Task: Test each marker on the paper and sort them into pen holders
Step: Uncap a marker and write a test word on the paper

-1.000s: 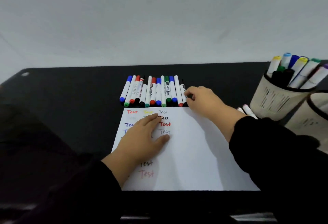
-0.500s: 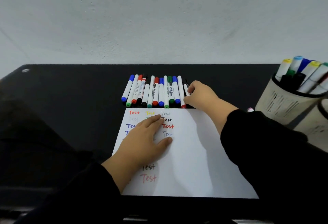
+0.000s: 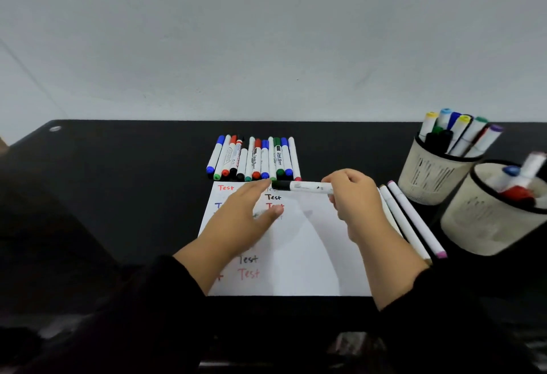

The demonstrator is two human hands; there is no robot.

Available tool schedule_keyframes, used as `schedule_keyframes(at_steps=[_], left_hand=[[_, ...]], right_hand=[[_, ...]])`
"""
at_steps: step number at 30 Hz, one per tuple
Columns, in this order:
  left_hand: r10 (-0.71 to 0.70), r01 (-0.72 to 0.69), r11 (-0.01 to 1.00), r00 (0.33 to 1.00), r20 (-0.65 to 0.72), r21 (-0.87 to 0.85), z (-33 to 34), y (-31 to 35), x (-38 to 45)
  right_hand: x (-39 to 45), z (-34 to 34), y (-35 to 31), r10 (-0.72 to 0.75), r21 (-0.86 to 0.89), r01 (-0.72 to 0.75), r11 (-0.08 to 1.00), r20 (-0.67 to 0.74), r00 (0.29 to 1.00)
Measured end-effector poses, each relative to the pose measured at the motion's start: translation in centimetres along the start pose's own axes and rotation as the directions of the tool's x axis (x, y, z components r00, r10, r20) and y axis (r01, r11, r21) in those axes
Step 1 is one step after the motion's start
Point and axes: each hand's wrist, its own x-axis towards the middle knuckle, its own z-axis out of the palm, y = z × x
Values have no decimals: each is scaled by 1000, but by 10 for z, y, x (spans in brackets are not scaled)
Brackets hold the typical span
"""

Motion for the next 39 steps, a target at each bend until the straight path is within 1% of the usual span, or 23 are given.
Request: schedule_keyframes(at_steps=[3, 6, 11, 15, 17, 20, 27, 32, 36, 39], left_hand=[[14, -14, 999, 1000, 0, -38, -2, 5, -22], [12, -16, 995, 999, -46, -102, -4, 4, -43], [-48, 38, 981, 998, -51, -190, -6, 4, -66], [-73, 60, 976, 996, -56, -209, -3, -1, -73], [-75, 68, 979, 997, -31, -194, -2, -4, -74], [-81, 88, 980, 996, 44, -180, -3, -5, -72], [-121, 142, 979, 983, 139, -149, -6, -9, -60], [-114, 132, 985, 981, 155, -112, -7, -4, -57], [-108, 145, 973, 973, 204, -177, -8, -3, -53], [-96, 139, 970, 972, 213, -199, -11, -6, -53]], right_hand=[[-21, -4, 0, 55, 51, -56, 997, 20, 998], [-36, -5, -3, 128, 112, -134, 985, 56, 990], [-54, 5, 4, 155, 278, -196, 940, 161, 975], [-66, 23, 17, 143, 239, -202, 950, 242, 960], [-69, 31, 21, 134, 239, -199, 951, 262, 956], [-67, 38, 22, 122, 241, -183, 953, 247, 961], [-56, 48, 23, 133, 192, -184, 964, 252, 958], [-51, 50, 24, 102, 197, -160, 967, 276, 956], [-48, 49, 22, 58, 205, -127, 970, 313, 948], [-48, 51, 21, 36, 212, -111, 971, 328, 944]])
